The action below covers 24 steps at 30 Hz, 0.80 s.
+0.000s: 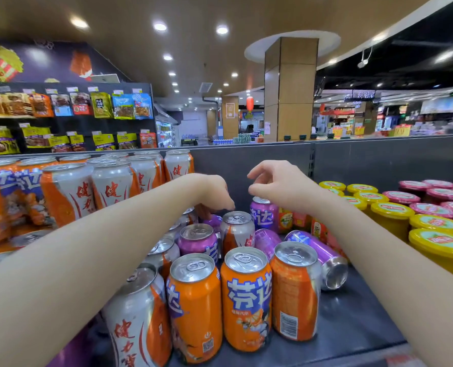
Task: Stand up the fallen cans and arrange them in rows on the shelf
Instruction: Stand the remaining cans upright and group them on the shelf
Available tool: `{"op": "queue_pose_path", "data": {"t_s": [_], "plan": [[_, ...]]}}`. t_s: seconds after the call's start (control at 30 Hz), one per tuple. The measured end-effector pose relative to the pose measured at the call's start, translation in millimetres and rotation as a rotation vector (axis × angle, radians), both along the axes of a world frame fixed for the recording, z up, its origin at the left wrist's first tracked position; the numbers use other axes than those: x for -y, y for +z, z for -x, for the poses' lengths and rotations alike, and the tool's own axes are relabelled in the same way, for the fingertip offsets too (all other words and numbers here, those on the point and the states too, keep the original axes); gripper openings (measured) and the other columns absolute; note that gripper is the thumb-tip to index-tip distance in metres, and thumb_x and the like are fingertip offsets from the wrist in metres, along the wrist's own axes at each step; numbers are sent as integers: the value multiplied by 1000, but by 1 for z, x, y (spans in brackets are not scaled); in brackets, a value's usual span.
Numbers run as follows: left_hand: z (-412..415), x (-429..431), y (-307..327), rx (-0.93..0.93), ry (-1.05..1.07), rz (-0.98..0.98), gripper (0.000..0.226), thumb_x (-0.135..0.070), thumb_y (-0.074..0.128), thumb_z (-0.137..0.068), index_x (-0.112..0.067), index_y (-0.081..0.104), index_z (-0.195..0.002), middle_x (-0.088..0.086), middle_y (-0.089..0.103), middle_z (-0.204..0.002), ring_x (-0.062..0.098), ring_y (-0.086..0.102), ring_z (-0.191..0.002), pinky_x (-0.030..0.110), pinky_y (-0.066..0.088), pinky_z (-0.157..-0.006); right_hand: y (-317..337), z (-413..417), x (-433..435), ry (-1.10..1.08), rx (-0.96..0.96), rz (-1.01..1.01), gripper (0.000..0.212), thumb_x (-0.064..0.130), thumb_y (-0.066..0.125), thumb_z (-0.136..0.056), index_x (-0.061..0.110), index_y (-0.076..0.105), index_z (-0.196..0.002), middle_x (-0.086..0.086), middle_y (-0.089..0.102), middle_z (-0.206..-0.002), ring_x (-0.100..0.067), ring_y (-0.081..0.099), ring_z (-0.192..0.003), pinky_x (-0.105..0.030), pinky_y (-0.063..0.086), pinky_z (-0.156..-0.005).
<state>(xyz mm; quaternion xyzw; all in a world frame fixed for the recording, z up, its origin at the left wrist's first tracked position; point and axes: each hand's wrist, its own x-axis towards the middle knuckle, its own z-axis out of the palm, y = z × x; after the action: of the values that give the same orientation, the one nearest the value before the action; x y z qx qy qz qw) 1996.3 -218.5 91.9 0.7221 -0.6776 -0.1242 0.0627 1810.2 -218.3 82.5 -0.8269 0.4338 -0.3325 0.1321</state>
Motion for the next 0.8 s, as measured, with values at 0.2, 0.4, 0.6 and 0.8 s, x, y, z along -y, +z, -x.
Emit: {"op": "queue_pose_path", "data": {"t_s": [0.2,0.4,0.6,0.8], "plan": [[7,13,-9,214,36,-102,25,-22,65,-94,2,69,-97,12,72,-78,29,74,-76,38,62,-70,4,-12,-24,138,-560,-134,67,65,73,-77,12,68,-118,-5,74,-110,-23,70,-98,-45,56,-91],[-2,24,-14,256,114,-116,19,-25,68,-95,-11,69,-83,0,67,-70,9,62,-49,22,48,-46,-17,-21,-15,144,-577,-81,60,68,77,-65,24,68,-105,3,73,-99,-19,69,-90,-43,59,-82],[-2,18,-12,148,109,-200,56,-32,79,-85,-2,64,-131,11,76,-112,25,76,-97,39,61,-89,-14,2,-14,205,-481,-149,47,55,87,-64,24,74,-97,7,76,-88,-11,70,-81,-33,60,-70],[3,14,-10,84,138,-161,59,-48,77,-86,-3,65,-122,9,74,-112,19,78,-87,35,64,-76,-15,15,-9,257,-447,-172,44,47,89,-67,24,74,-101,6,77,-92,-14,72,-86,-38,61,-79]]}}
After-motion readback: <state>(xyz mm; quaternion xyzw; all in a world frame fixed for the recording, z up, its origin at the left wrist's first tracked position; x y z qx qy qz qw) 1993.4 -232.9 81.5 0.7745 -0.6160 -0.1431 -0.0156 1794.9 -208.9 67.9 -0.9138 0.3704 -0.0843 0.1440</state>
